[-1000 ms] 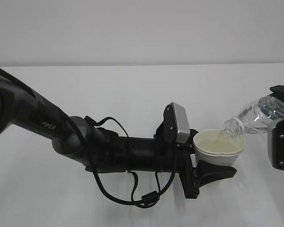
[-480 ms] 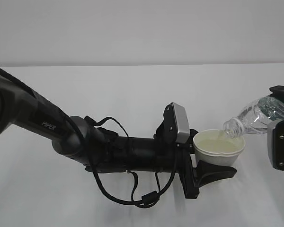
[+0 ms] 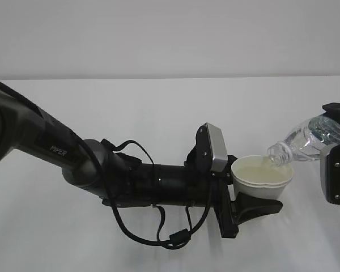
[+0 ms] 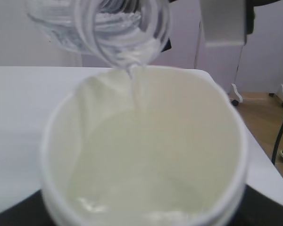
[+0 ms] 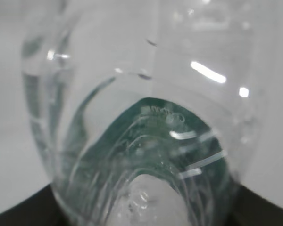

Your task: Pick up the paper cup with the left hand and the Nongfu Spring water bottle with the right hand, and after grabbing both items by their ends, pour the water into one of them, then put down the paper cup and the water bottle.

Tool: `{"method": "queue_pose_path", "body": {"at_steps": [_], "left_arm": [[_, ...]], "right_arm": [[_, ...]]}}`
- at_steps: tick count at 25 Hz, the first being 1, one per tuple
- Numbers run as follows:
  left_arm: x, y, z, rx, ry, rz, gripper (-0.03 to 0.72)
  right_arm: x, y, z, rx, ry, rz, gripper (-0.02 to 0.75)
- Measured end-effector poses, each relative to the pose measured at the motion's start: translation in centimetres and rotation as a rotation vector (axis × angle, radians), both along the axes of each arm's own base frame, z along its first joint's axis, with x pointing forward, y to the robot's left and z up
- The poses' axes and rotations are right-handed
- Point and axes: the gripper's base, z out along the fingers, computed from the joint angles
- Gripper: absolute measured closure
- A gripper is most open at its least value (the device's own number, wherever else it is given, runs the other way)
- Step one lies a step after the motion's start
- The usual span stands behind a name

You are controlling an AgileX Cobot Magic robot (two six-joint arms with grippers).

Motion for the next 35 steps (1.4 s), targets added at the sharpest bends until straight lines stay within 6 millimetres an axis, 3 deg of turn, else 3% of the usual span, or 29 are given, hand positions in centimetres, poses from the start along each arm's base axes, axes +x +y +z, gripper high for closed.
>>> {"method": "queue_pose_path", "body": {"at_steps": [14,35], "left_arm": [[0.1,0.0,-0.1,0.014,0.002,0.013,0.249],[1.1,0.1,0.2,-0.03,0.045,0.123,0.249]], "right_arm": [[0.0,0.0,0.0,0.214,0.028,-0.073,0.332],[0.1,0.2,1.4,0.853,-0.046,-0.183,0.332]]}}
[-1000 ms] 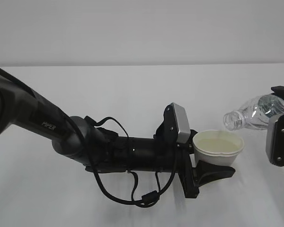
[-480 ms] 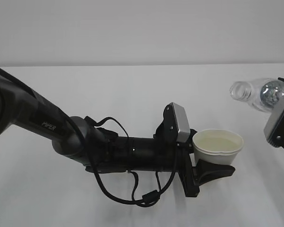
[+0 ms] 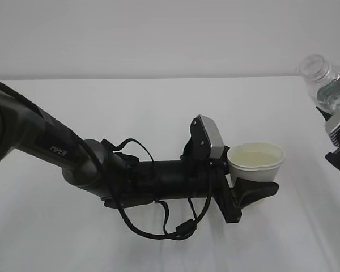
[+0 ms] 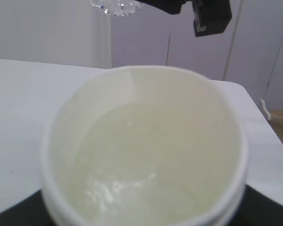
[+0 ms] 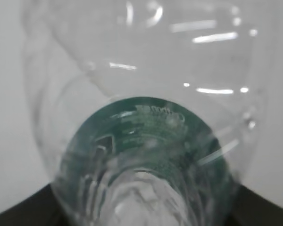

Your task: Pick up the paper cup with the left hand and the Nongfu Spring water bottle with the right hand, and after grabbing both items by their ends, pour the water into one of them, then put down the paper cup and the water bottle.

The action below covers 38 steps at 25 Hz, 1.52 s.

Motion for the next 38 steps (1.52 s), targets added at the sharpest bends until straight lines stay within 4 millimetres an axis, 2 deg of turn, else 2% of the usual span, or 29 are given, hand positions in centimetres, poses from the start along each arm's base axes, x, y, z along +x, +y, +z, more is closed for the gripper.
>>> {"method": "queue_pose_path", "body": {"at_steps": [6,14,21,27,33,38], "left_arm": [[0.1,0.0,0.0,0.001,-0.035,0.006,0.25],[1.0,0.8,0.1,0.001,-0.051,0.03,0.25],[2.8,2.4,0.1,0.002,-0.05,0.086,0.25],[3.6,3.3,0.1,0.003,-0.051,0.111,0.25],[3.8,3.5,0.1,0.004,-0.051,0.116,0.25],[3.8,3.5,0.1,0.004,-0.051,0.116,0.253]], "right_arm": [[0.3,0.1,-0.1,0.271,-0.002,-0.025,0.332],[1.4,0.2,-3.5,0.605,0.093,-0.07,0.332],[2.1,0.2,-5.6,0.676,0.174,-0.107,0.332],[4.2,0.2,-6.6,0.745,0.188,-0.121,0.332],[6.7,0.4,-8.4,0.825,0.221,-0.127,0.332],[8.1,0.7,-9.9,0.839,0.251,-0.116,0.332]]}}
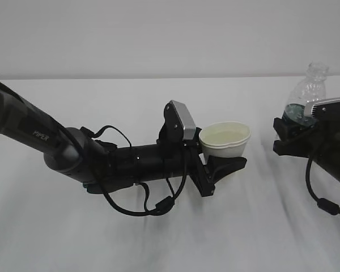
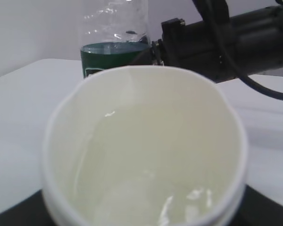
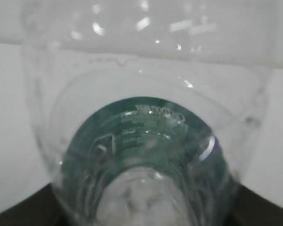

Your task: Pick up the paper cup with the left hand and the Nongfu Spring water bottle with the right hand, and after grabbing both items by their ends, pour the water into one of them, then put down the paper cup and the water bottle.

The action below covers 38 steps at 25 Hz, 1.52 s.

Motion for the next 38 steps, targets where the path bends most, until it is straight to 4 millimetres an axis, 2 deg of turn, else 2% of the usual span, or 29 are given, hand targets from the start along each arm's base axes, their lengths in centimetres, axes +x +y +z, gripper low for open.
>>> {"method": "queue_pose_path", "body": {"at_steps": [7,22,38], "left_arm": [[-0.1,0.0,0.0,0.004,-0.003,-0.008,0.253],[-0.2,0.0,-0.1,0.009,-0.008,-0.023,0.258],[-0.2,0.0,-0.1,0.009,-0.009,-0.025,0.259]], "right_arm": [[0.9,0.1,-1.3,0.003,0.016,0.005,0.332],[2.9,0.1,-2.5,0.023,0.007,0.001,0.332],[3.0,0.1,-3.5,0.036,0.024,-0.002,0.332]]}}
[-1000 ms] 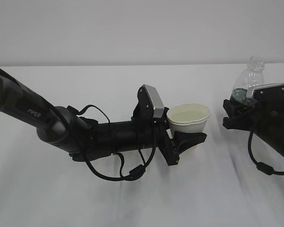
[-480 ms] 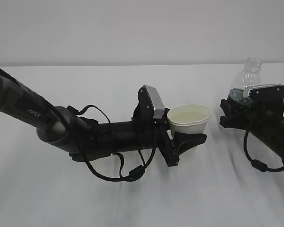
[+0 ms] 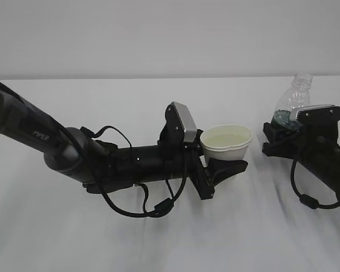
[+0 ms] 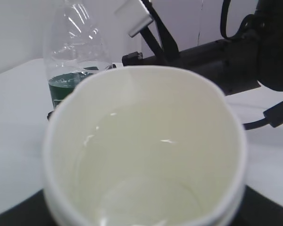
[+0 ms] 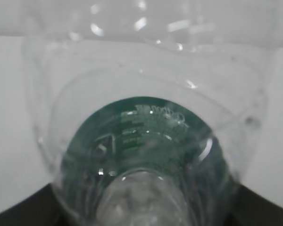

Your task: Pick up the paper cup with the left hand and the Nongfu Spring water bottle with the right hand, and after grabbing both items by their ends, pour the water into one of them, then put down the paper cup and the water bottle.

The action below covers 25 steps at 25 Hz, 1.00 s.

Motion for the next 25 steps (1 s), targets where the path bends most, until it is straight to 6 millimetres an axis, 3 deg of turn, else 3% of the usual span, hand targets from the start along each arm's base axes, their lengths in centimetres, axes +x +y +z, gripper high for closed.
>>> {"method": "queue_pose_path", "body": {"at_steps": [4,11,17,25], "left_arm": [[0.0,0.0,0.0,0.0,0.0,0.0,0.259],[0.0,0.0,0.0,0.002,-0.002,-0.005,0.259],[-0.1,0.0,0.0,0.003,-0.002,-0.007,0.259],[0.0,0.0,0.0,0.002,-0.002,-0.005,0.259]], "right_arm": [[0.0,0.0,0.0,0.006,0.0,-0.002,0.317],[0.0,0.0,0.0,0.009,0.0,-0.002,0.158],[-0.6,0.0,-0.1,0.008,0.014,0.0,0.143],[-3.1,-0.1,2.5,-0.001,0.002,0.002,0.141]]}}
